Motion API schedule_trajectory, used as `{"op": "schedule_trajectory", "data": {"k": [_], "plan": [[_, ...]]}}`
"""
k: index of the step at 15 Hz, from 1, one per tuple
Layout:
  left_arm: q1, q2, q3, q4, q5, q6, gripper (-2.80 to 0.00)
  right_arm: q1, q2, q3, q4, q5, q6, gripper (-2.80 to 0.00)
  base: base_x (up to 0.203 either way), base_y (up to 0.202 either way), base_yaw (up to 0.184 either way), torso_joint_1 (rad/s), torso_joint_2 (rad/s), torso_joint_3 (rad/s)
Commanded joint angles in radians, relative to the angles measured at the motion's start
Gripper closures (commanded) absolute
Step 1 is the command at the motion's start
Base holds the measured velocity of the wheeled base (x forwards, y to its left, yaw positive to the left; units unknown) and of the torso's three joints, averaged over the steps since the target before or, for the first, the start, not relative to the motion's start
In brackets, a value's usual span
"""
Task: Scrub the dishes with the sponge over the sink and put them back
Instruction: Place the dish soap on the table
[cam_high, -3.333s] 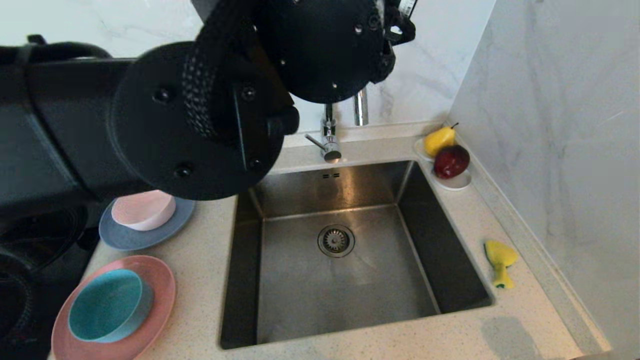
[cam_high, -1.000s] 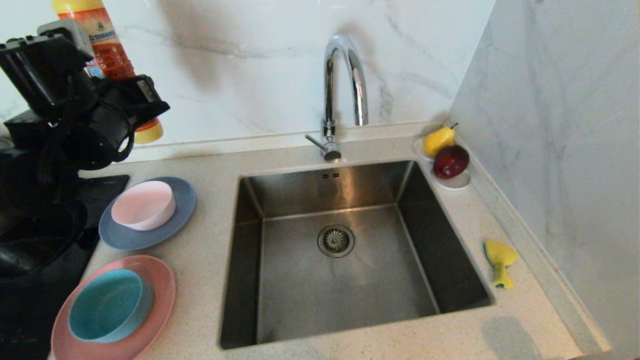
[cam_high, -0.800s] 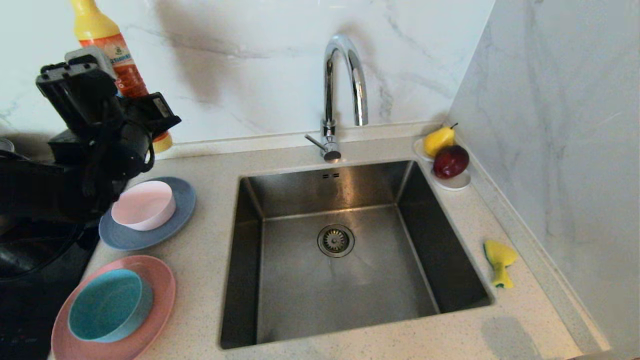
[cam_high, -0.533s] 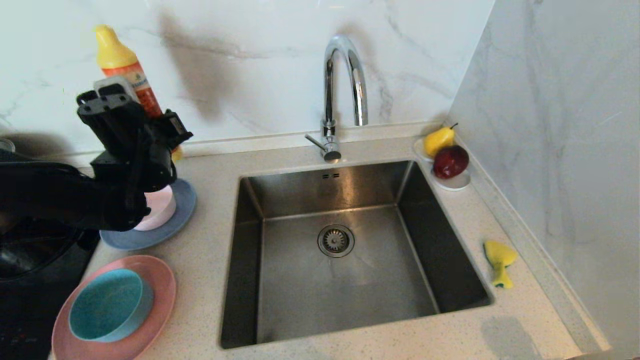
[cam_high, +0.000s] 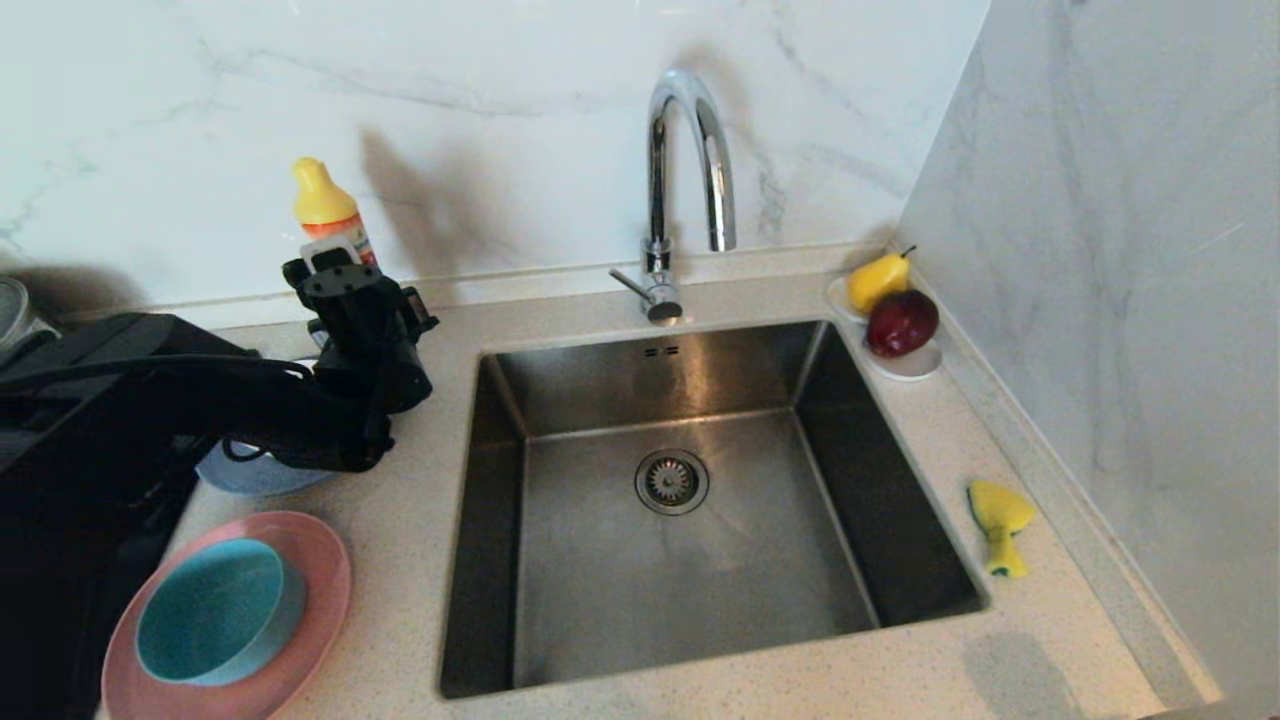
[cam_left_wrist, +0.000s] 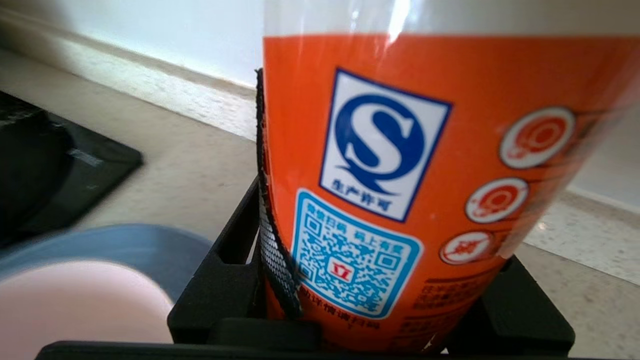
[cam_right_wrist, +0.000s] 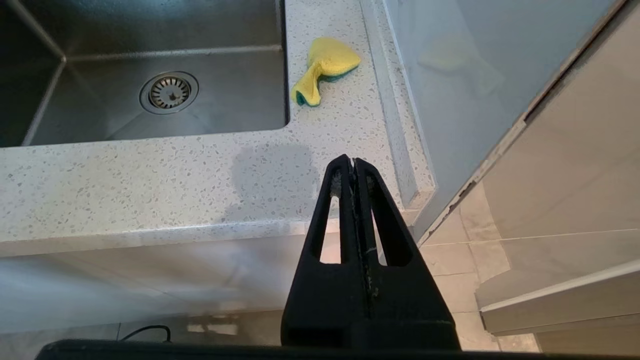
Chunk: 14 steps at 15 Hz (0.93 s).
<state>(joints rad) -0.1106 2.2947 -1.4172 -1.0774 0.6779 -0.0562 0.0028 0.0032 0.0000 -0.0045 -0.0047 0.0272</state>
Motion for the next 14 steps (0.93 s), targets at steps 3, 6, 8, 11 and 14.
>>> {"op": "schedule_trajectory", "data": {"k": [3, 6, 8, 11, 14], "plan": [[-0.009, 0.069, -0.081, -0.002, 0.010, 0.005, 0.00, 0.000, 0.000, 0.000, 0.000, 0.000, 0.000, 0.00, 0.000, 0.000, 0.000, 0.000, 0.00, 0.000], [-0.022, 0.065, -0.107, -0.002, 0.042, 0.007, 0.00, 0.000, 0.000, 0.000, 0.000, 0.000, 0.000, 0.00, 0.000, 0.000, 0.000, 0.000, 0.00, 0.000], [-0.030, 0.057, -0.138, -0.001, 0.070, 0.010, 0.00, 0.000, 0.000, 0.000, 0.000, 0.000, 0.000, 0.00, 0.000, 0.000, 0.000, 0.000, 0.00, 0.000], [-0.030, 0.026, -0.140, 0.002, 0.078, 0.012, 0.00, 0.000, 0.000, 0.000, 0.000, 0.000, 0.000, 0.00, 0.000, 0.000, 0.000, 0.000, 0.00, 0.000], [-0.036, 0.013, -0.172, 0.005, 0.078, 0.035, 0.00, 0.000, 0.000, 0.000, 0.000, 0.000, 0.000, 0.00, 0.000, 0.000, 0.000, 0.000, 0.00, 0.000]]}}
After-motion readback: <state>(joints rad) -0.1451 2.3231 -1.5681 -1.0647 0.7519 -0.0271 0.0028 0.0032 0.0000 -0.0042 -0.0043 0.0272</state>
